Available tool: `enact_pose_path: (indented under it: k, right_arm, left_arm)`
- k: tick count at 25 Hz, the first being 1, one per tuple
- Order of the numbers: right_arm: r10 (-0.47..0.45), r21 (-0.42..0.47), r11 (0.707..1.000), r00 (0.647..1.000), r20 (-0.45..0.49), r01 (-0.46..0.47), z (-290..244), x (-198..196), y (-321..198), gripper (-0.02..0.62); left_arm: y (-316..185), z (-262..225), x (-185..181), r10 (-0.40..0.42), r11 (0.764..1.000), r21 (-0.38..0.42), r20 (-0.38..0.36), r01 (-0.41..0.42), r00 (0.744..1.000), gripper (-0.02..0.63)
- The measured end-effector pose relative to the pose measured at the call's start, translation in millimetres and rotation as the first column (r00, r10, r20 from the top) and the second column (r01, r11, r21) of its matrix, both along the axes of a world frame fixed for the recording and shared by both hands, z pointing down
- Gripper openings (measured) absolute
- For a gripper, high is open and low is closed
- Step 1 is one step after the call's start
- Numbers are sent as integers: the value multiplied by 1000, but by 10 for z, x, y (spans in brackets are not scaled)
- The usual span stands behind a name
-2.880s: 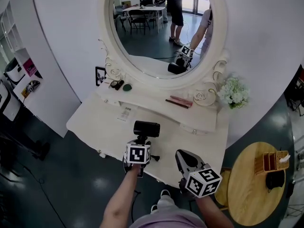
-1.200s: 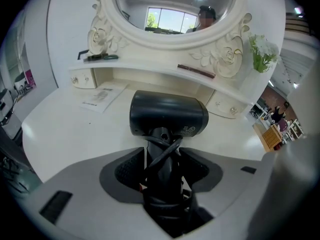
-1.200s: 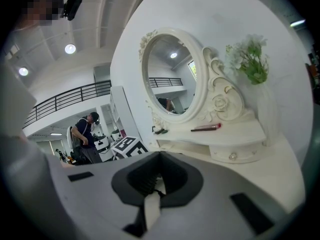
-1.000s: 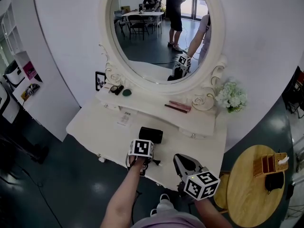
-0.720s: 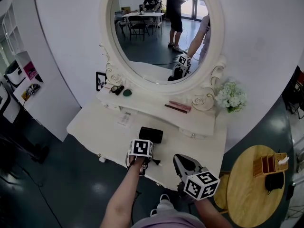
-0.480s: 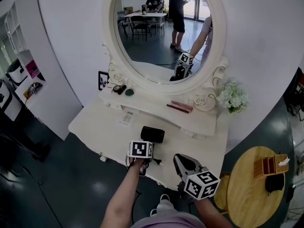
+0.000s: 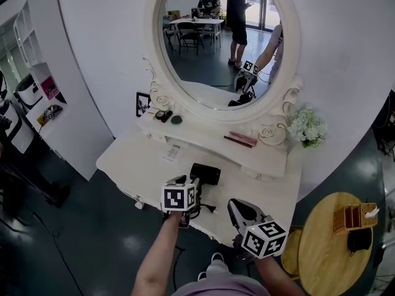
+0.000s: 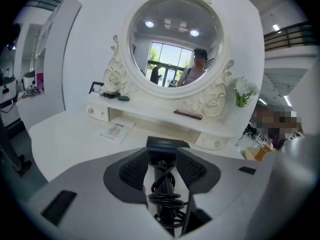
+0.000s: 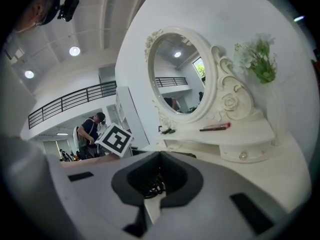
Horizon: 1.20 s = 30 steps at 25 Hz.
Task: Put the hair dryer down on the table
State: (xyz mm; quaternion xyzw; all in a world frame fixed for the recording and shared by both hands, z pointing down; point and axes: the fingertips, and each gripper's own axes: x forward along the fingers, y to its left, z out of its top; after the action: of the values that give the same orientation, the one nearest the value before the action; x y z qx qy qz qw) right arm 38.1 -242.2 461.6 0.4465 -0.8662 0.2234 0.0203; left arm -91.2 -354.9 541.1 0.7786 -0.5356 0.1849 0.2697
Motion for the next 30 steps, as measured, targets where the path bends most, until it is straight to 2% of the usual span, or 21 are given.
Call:
enact_pose_path:
  k: [6,13,20,30]
  right_arm:
    - [0,7,1000,1000,1,0,-22,-42,41,3]
    - [-10,11,1000,1000,5,10,-61,-108,96,3]
    - [-22,12,1000,1000,3,22,-67,-169,147,3]
    - [-31,16,999,1000,0,31,-75,-215,209,3]
  left_arm:
    - [159,-286,-149,-30,994,105,-51,35,998,140]
    - [421,-449,-333,-72,983,164,-93,87,993,95]
    - [637,-615,-505,-106,963,238,-88,125,990,43]
    - [936,-835,-667,-123,929,339,-89,147,988,4]
